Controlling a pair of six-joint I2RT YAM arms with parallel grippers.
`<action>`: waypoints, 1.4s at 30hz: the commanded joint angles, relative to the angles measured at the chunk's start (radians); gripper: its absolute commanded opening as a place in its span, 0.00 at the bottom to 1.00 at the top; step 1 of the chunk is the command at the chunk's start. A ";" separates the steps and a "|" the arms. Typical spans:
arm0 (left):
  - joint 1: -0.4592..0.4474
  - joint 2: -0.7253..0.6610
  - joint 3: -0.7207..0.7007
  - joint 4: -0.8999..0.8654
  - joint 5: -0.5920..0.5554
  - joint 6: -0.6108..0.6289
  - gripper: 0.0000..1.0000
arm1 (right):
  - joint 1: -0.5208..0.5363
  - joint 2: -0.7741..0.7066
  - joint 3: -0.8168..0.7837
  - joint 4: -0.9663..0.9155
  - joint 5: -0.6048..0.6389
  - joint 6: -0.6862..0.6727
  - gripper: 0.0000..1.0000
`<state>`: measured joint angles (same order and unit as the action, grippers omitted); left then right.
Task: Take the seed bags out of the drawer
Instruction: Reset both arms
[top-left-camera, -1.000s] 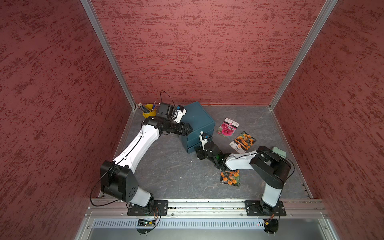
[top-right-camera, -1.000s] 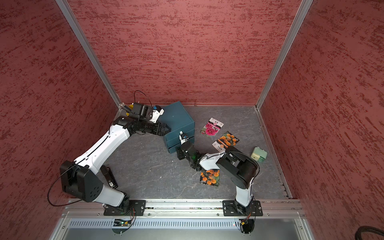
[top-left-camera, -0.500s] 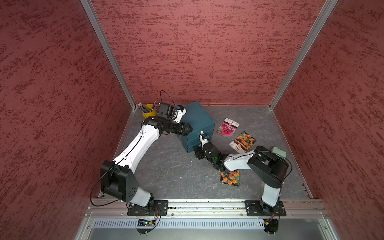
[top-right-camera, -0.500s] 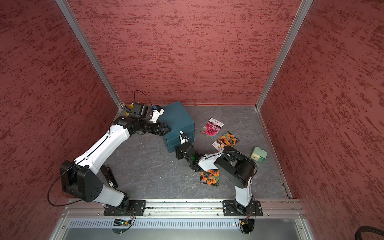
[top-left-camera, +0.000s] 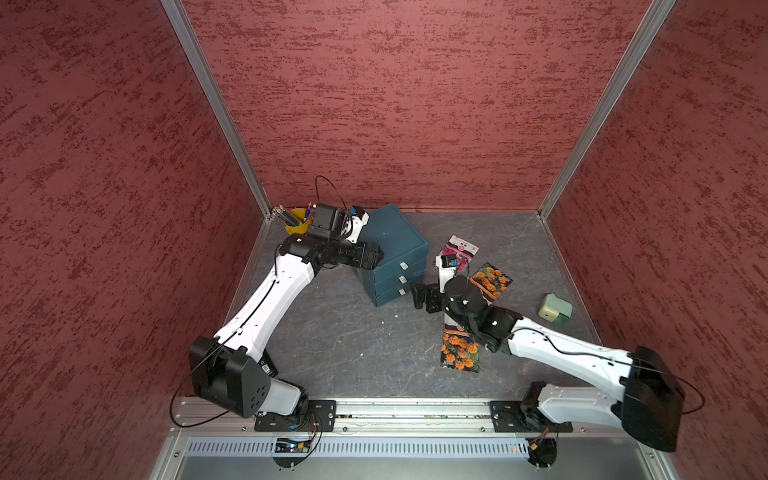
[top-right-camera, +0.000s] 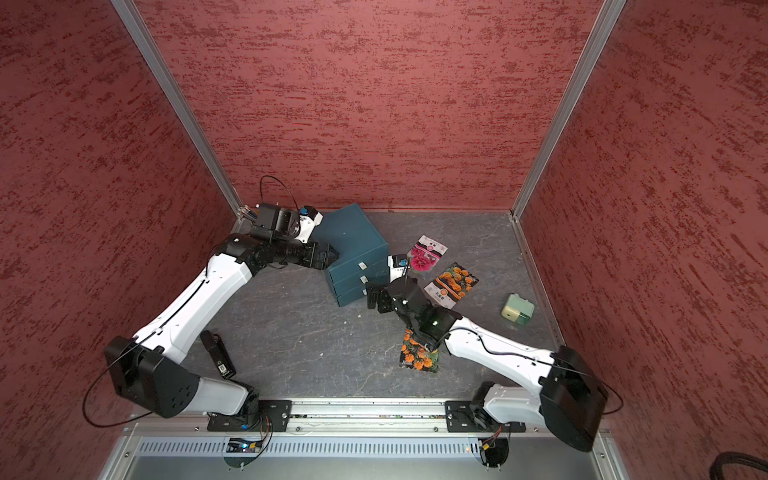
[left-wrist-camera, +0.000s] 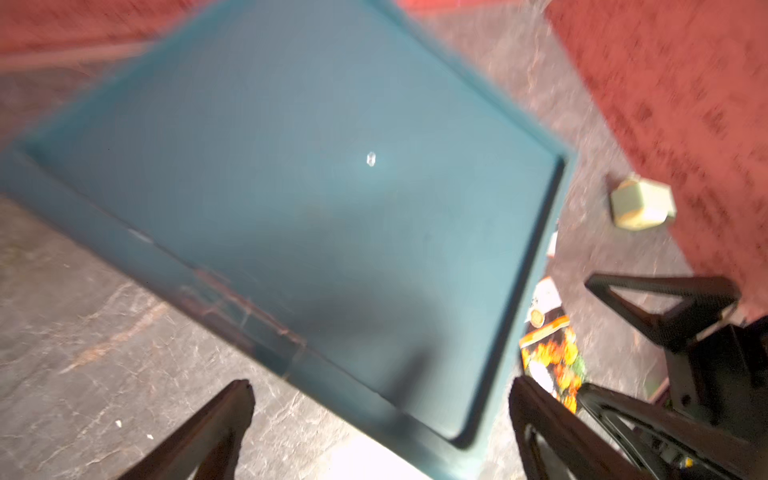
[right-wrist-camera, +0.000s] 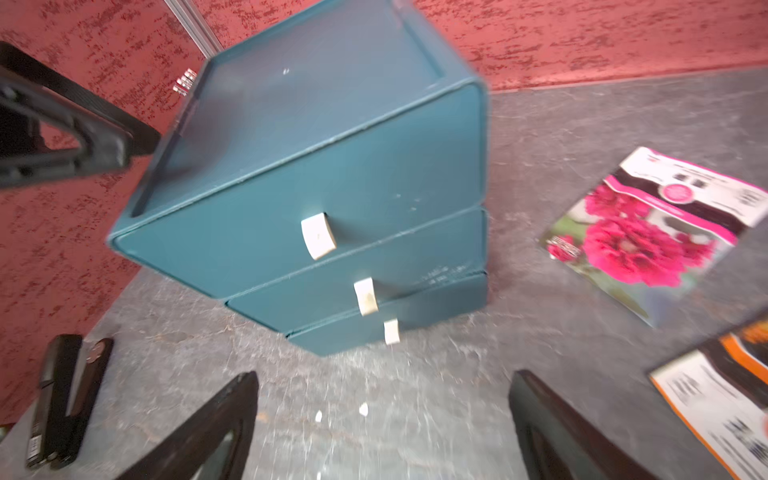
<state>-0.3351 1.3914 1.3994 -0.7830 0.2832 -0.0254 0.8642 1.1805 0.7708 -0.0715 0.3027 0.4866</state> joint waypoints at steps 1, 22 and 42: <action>-0.001 -0.104 -0.035 0.081 -0.056 -0.073 1.00 | -0.022 -0.074 -0.009 -0.253 0.018 0.033 0.99; 0.087 -0.529 -0.678 0.479 -0.368 -0.075 1.00 | -0.478 -0.281 -0.107 -0.381 0.132 -0.130 0.99; 0.353 -0.178 -0.997 1.329 -0.246 0.025 1.00 | -0.722 0.290 -0.219 0.610 0.078 -0.482 0.99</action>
<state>0.0032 1.1725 0.4202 0.3275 -0.0216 -0.0101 0.1482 1.4376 0.5617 0.3389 0.3969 0.0612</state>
